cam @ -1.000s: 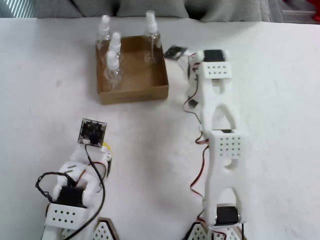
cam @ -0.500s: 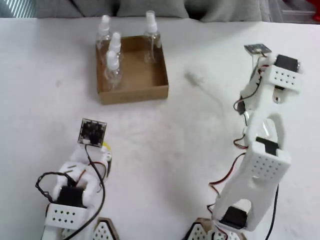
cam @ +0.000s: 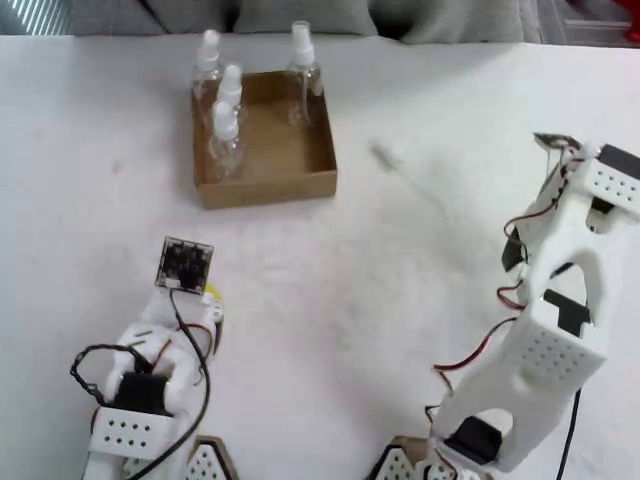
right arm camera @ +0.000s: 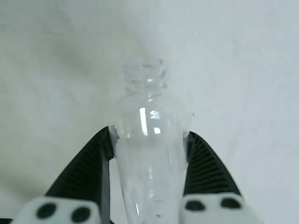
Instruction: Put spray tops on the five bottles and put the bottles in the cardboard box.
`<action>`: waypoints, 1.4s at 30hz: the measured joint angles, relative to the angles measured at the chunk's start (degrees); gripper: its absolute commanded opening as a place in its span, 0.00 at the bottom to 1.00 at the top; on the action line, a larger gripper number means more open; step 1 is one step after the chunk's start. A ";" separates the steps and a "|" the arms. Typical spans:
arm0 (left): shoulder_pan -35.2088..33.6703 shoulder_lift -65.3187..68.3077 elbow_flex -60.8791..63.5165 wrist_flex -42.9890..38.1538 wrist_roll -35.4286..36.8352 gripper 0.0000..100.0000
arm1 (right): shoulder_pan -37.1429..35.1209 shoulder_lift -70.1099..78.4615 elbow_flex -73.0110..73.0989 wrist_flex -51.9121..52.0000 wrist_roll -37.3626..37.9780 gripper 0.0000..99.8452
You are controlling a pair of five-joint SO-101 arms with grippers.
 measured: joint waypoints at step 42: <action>-0.35 0.00 0.00 0.00 0.00 0.02 | 2.37 -27.25 38.68 -21.10 8.62 0.31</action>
